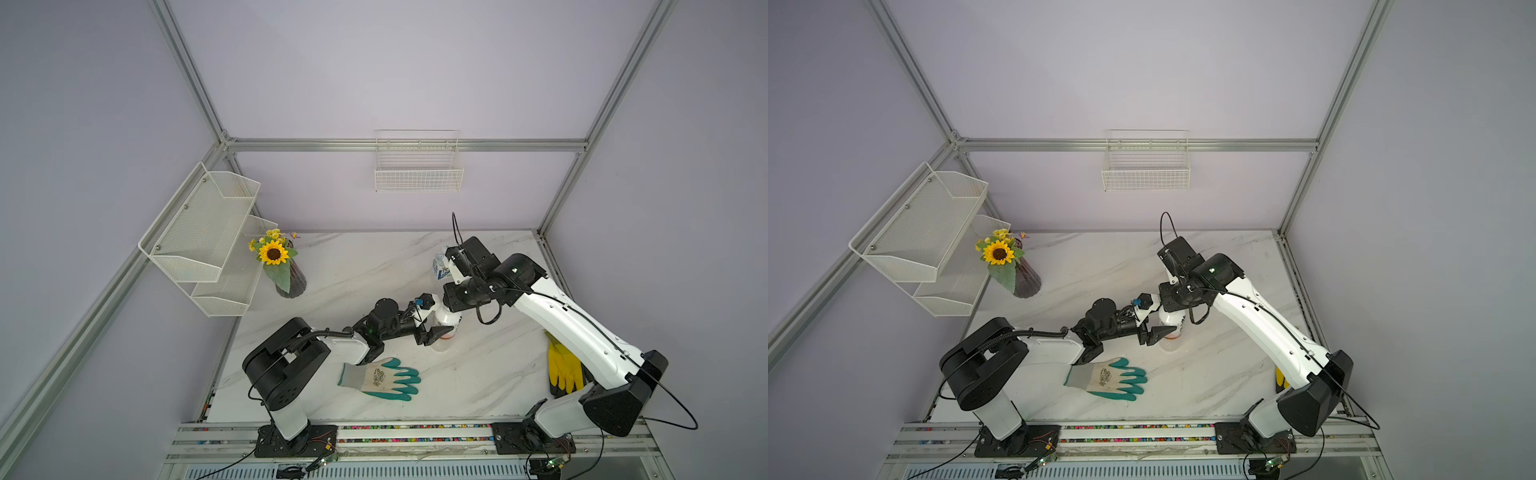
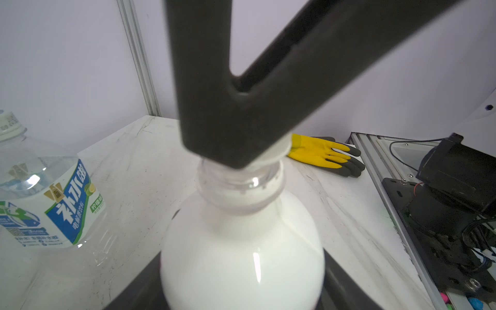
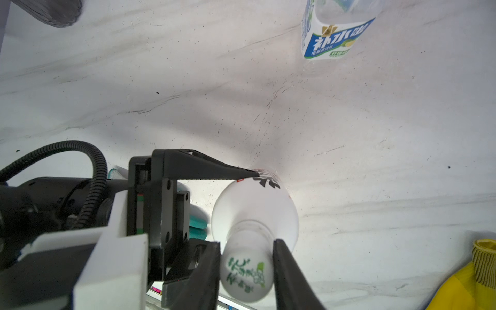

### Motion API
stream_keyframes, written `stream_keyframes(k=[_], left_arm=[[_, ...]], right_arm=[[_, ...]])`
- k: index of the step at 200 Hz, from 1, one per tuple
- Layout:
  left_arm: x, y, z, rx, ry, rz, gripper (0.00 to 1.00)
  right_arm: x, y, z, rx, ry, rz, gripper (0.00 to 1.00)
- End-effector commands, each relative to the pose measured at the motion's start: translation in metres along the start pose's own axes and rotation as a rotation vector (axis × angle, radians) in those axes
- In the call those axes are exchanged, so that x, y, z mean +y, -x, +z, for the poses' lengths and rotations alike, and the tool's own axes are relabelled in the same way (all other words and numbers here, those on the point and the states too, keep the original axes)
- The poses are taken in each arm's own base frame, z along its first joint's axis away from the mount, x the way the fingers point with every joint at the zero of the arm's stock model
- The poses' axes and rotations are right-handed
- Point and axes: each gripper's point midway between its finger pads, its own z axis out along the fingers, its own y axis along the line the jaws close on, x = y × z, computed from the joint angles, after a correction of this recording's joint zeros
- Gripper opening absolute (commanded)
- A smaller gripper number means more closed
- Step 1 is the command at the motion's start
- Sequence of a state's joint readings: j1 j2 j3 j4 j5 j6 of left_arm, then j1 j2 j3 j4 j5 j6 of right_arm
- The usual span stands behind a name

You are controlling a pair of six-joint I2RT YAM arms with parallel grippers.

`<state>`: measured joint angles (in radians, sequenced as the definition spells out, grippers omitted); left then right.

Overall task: Screw on the bottle caps
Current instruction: Screw the bottle cap onto the plastic bottle.

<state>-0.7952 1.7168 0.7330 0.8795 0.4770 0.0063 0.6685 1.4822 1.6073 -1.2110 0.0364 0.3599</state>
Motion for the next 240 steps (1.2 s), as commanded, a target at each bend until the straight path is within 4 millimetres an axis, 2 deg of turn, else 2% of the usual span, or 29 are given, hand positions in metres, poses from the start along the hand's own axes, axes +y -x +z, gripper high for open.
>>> stream_keyframes(k=[1,90,112,156,195,220,240], left_arm=[[-0.004,0.017,0.003,-0.044,0.003,0.013,0.72],[-0.003,0.013,0.004,-0.033,0.004,0.017,0.72],[-0.004,0.013,0.004,-0.032,0.002,0.017,0.72],[-0.004,0.013,0.003,-0.035,-0.002,0.021,0.72],[-0.002,0.014,0.0,-0.065,-0.01,-0.009,0.72],[0.002,0.014,-0.003,-0.067,0.0,-0.01,0.72],[0.004,0.013,-0.005,-0.065,0.006,-0.01,0.72]], right_arm=[[0.009,-0.029,0.02,0.146,0.036,-0.011,0.35],[0.008,-0.018,0.01,0.105,0.019,-0.01,0.42],[0.008,-0.017,0.011,0.104,0.023,-0.012,0.48],[0.003,-0.013,0.007,0.077,-0.007,-0.009,0.66],[-0.01,0.003,-0.018,-0.015,-0.03,0.024,0.78],[0.002,0.01,-0.035,-0.067,0.063,0.015,0.81],[0.004,0.018,-0.048,-0.128,0.1,0.027,0.83]])
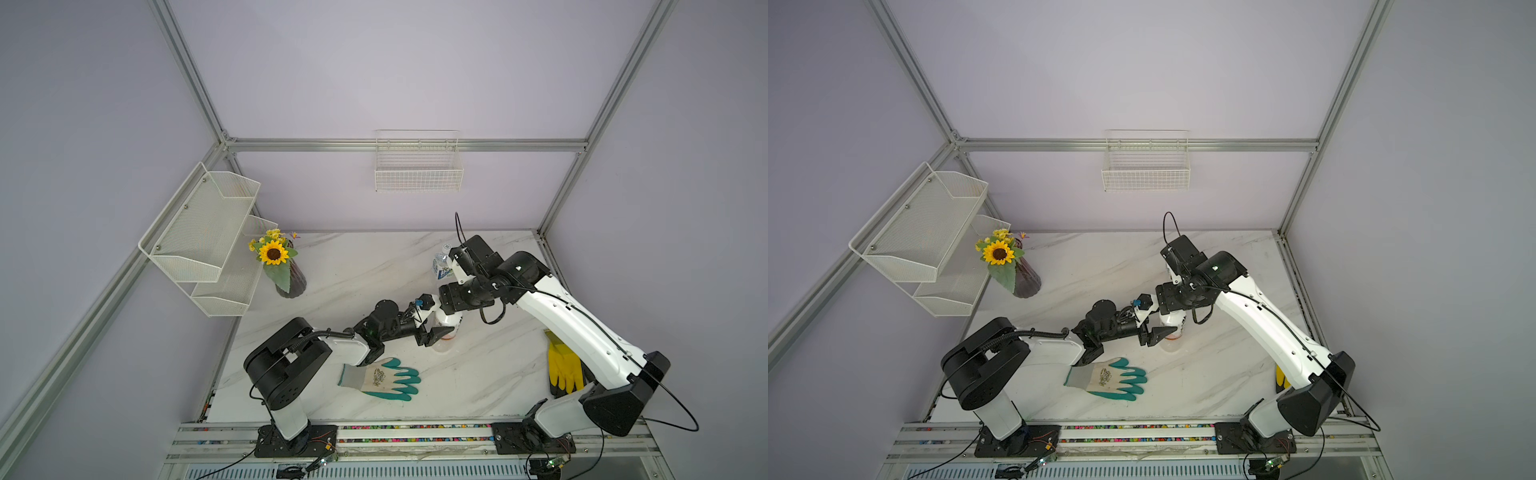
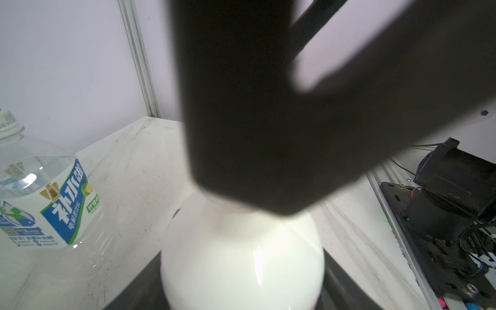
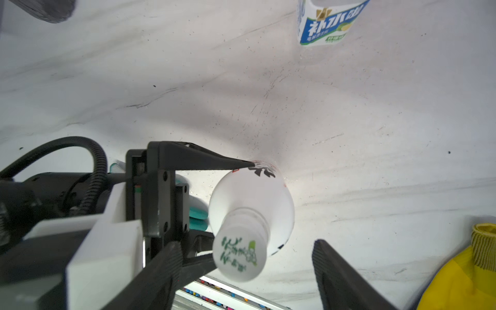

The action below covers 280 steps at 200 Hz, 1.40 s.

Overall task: Screw on the bottle caps
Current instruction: Screw the bottle cap onto the plastic bottle.

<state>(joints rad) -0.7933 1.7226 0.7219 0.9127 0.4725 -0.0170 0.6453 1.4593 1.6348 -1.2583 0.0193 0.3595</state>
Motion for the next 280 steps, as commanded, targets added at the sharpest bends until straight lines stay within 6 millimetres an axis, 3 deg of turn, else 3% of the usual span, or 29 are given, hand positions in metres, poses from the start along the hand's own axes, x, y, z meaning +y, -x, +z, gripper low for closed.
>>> stream_keyframes(k=[1,25,60,141,280], left_arm=[[0.003,0.012,-0.003,-0.05,-0.001,0.005,0.72],[0.002,0.012,-0.003,-0.05,-0.006,0.007,0.72],[0.002,0.013,-0.004,-0.049,-0.006,0.011,0.72],[0.002,0.012,-0.003,-0.046,-0.008,0.013,0.72],[0.001,0.011,-0.002,-0.046,-0.018,0.013,0.72]], right_arm=[[0.011,0.019,-0.033,-0.128,0.097,0.007,0.83],[0.001,0.026,-0.039,-0.177,0.117,0.046,0.83],[-0.019,0.024,-0.03,-0.168,0.073,0.088,0.82],[-0.025,0.013,-0.007,-0.095,0.043,0.098,0.82],[-0.037,-0.002,0.008,-0.039,-0.009,0.113,0.81]])
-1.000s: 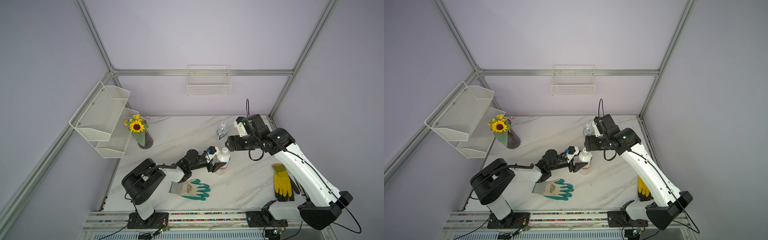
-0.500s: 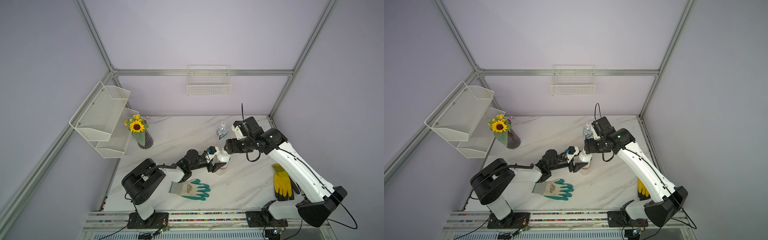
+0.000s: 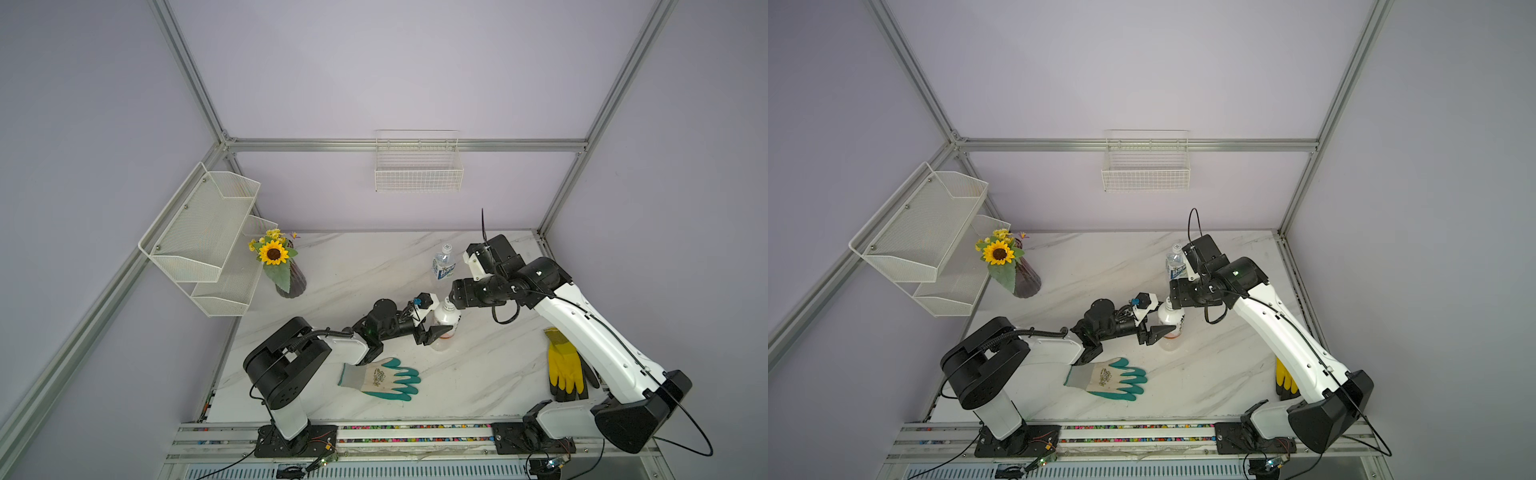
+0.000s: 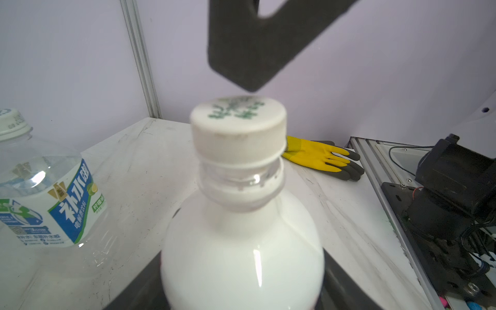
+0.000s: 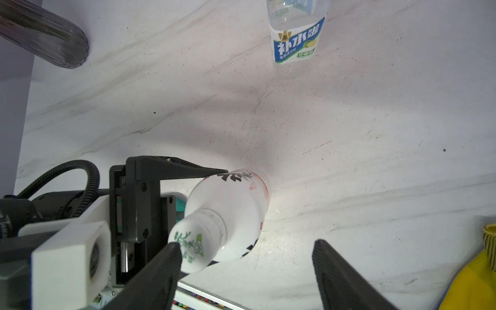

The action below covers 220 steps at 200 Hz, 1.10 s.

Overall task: Screw on the bottle caps
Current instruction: Screw the bottle cap onto the plastic bottle.

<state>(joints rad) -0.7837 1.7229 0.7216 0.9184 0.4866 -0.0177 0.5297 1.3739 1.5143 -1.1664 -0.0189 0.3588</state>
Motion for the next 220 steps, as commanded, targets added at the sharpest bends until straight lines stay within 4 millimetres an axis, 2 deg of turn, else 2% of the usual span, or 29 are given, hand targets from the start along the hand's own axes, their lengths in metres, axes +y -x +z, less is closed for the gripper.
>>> stream_keyframes(k=[1,78,115,220], left_arm=[[-0.001,0.01,0.0,-0.041,-0.014,0.013,0.72],[-0.003,0.004,0.0,-0.026,-0.014,0.048,0.72],[-0.007,0.0,-0.002,-0.019,0.002,0.111,0.72],[-0.008,-0.002,-0.002,-0.03,0.003,0.116,0.73]], right_arm=[[-0.004,-0.005,0.007,0.02,-0.014,0.012,0.81],[-0.01,-0.029,0.015,0.105,-0.023,0.044,0.79],[-0.01,-0.019,0.008,0.074,-0.029,0.062,0.79],[-0.014,-0.015,0.007,0.076,-0.028,0.074,0.79]])
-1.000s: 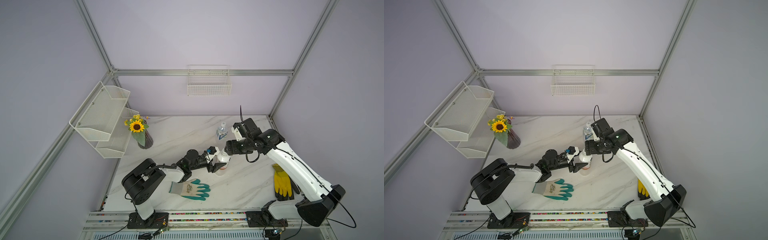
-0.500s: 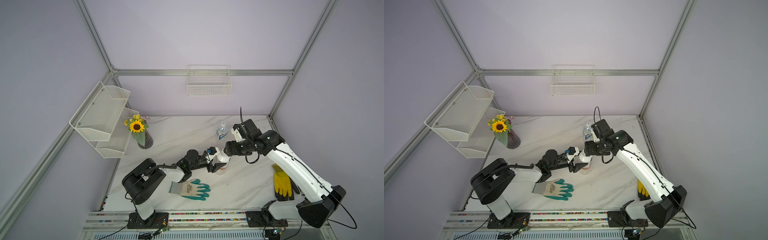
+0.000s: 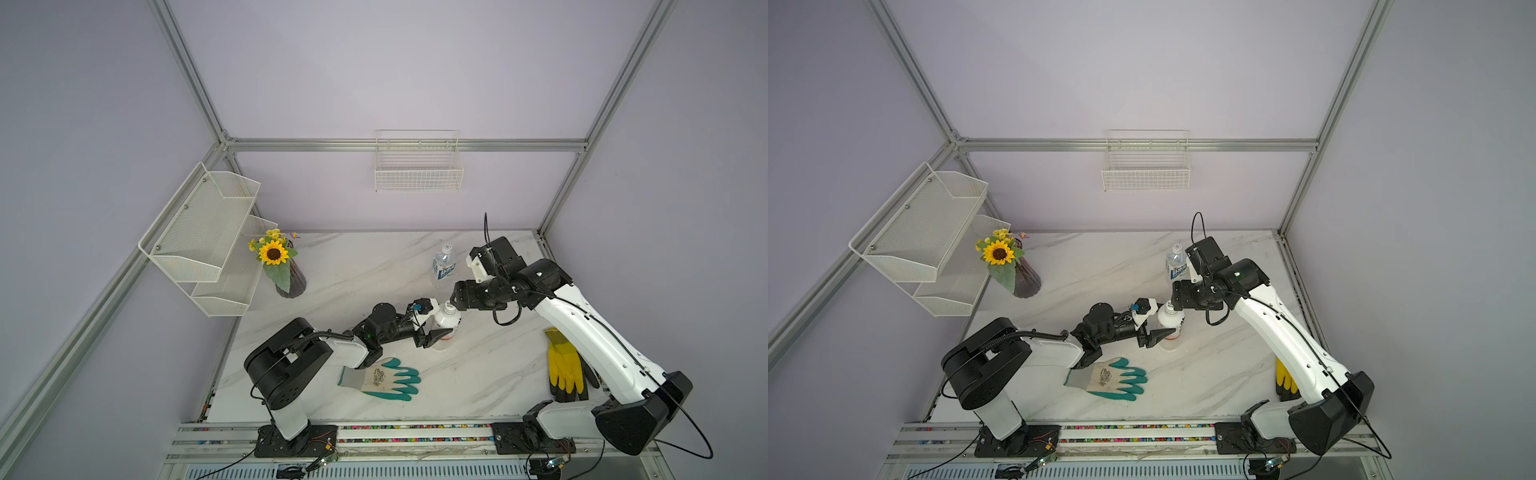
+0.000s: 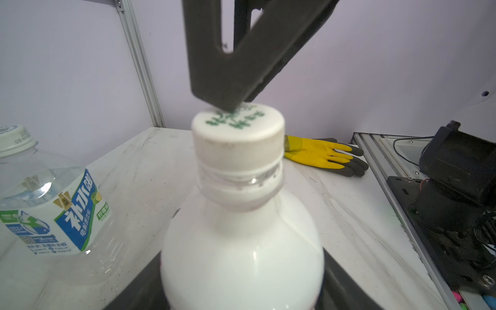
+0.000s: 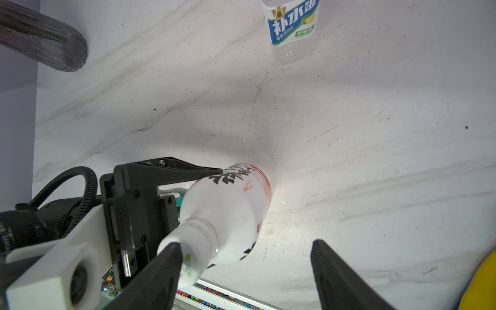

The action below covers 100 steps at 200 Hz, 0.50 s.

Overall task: Screw on the bottle caps
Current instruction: Screw the bottle cap onto the plastic bottle.

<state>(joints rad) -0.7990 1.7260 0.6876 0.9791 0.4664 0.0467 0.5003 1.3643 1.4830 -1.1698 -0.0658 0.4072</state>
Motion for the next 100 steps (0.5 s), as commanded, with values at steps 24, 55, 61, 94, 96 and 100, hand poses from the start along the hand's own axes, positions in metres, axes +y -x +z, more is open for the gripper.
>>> stream_keyframes(k=[24,55,61,94,96,100], left_arm=[[-0.001,-0.001,0.0,-0.008,-0.001,0.036,0.73],[0.001,0.0,0.003,0.001,0.005,0.023,0.73],[0.002,-0.001,0.003,0.003,0.007,0.019,0.73],[0.004,-0.004,0.005,0.014,0.014,0.004,0.72],[0.005,-0.003,0.005,0.013,0.016,0.002,0.72],[0.005,-0.003,0.005,0.013,0.017,0.0,0.72]], right_arm=[[-0.007,-0.007,0.005,0.048,-0.033,-0.005,0.79],[-0.006,-0.01,0.005,0.06,-0.026,-0.019,0.78],[-0.006,-0.008,0.003,0.049,-0.025,-0.025,0.78],[0.009,0.026,-0.033,-0.126,0.03,-0.068,0.8],[0.01,0.028,-0.035,-0.139,0.033,-0.069,0.8],[0.011,0.033,-0.041,-0.168,0.037,-0.072,0.8]])
